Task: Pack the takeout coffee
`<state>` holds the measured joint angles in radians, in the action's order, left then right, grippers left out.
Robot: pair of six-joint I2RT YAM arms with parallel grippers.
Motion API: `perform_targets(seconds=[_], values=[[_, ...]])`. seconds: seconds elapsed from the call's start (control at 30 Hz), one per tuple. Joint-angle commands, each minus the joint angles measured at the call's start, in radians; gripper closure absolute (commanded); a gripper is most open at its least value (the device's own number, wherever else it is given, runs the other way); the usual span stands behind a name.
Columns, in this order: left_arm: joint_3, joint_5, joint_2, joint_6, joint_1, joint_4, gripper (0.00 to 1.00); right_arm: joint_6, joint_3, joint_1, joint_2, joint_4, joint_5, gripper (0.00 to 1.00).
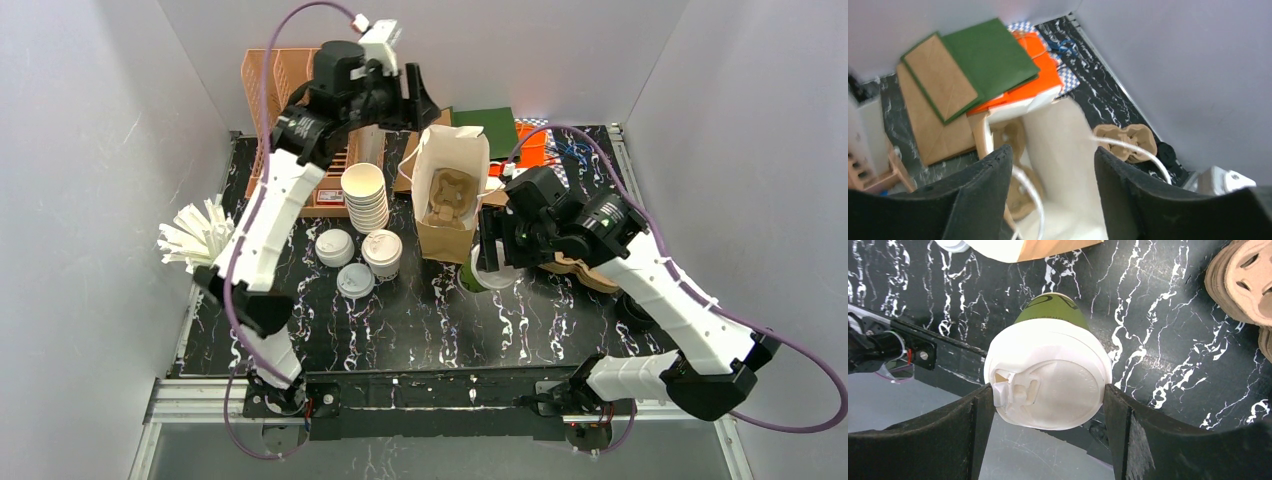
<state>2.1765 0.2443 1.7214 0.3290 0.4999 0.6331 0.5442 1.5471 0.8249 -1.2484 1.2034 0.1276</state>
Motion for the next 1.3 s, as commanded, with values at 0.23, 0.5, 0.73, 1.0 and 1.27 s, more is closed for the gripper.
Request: perform_targets(seconds=[0.23, 0.5, 0.73, 1.0, 1.27], values=[[0.247, -0.107, 0.192, -0.079, 0.183, 0.169, 0.65, -0.026, 0.079, -0.003, 0.044, 0.032, -0.015, 0.35], [0.154, -0.145, 0.114, -0.053, 0.192, 0.289, 0.76, -0.02, 0.065, -0.004, 0.054, 0.038, -0.012, 0.34], [0.101, -0.482, 0.085, -0.035, 0.19, 0.332, 0.6, -0.03, 0.082, -0.003, 0.052, 0.044, -0.03, 0.35], [0.089, -0.503, 0.107, 0.011, 0.19, 0.318, 0.49, -0.034, 0.105, -0.003, 0.061, 0.062, -0.036, 0.35], [-0.014, -0.516, 0.127, 0.033, 0.174, 0.251, 0.48, -0.04, 0.126, -0.003, 0.069, 0.059, -0.084, 0.36]])
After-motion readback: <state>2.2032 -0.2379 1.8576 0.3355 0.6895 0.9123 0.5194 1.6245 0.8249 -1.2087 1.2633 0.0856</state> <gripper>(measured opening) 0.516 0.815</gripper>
